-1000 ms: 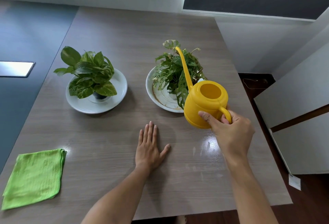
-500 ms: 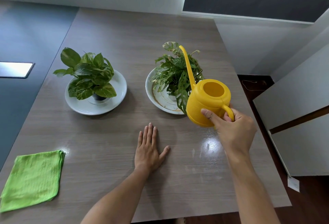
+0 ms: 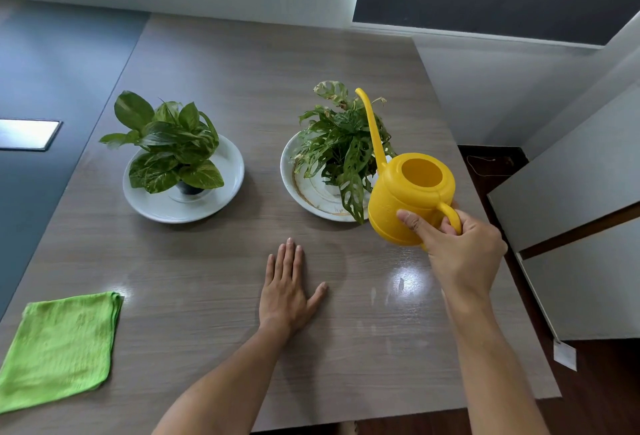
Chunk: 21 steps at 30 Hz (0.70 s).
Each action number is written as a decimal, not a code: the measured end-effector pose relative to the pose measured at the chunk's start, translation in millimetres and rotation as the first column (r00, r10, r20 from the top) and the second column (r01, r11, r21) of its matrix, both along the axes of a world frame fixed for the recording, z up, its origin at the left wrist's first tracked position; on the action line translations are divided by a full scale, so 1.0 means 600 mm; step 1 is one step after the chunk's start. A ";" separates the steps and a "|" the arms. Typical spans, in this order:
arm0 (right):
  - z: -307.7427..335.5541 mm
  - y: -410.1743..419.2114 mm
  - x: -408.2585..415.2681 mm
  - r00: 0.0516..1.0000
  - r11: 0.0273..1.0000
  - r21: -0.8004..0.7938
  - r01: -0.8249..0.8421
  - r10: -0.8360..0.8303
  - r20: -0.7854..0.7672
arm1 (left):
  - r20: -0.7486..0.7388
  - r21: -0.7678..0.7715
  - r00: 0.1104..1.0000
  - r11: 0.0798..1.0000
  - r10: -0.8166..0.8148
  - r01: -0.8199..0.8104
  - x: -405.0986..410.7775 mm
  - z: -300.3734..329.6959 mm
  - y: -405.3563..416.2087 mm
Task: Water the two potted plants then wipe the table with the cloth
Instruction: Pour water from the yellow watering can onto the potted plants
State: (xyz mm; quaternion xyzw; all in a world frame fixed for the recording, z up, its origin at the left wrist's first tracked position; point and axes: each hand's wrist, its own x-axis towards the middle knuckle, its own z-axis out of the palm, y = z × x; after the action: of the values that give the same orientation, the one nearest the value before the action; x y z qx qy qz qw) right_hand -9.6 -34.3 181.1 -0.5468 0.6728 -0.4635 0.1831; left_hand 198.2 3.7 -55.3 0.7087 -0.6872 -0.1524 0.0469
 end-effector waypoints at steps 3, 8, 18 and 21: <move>0.003 0.002 -0.002 1.000 1.000 0.000 0.008 -0.008 -0.013 | 0.015 0.007 1.000 1.000 -0.007 0.007 0.000 0.000 0.000; 0.007 0.004 -0.006 1.000 1.000 -0.002 0.015 -0.015 -0.020 | 0.026 0.008 1.000 1.000 -0.010 0.010 0.001 0.001 0.000; 0.004 0.010 -0.018 0.999 0.999 0.020 0.046 -0.046 -0.006 | 0.033 -0.014 0.999 1.000 -0.012 0.012 0.000 0.001 0.001; 0.003 0.012 -0.024 0.999 0.998 0.018 0.053 -0.053 -0.002 | 0.031 -0.014 0.999 1.000 -0.010 0.010 0.000 0.000 0.001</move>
State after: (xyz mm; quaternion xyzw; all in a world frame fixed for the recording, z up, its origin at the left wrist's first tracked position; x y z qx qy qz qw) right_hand -23.8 -26.8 183.0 -0.5275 0.6911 -0.4619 0.1753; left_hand 198.4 4.1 -55.5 0.7072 -0.6925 -0.1367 0.0406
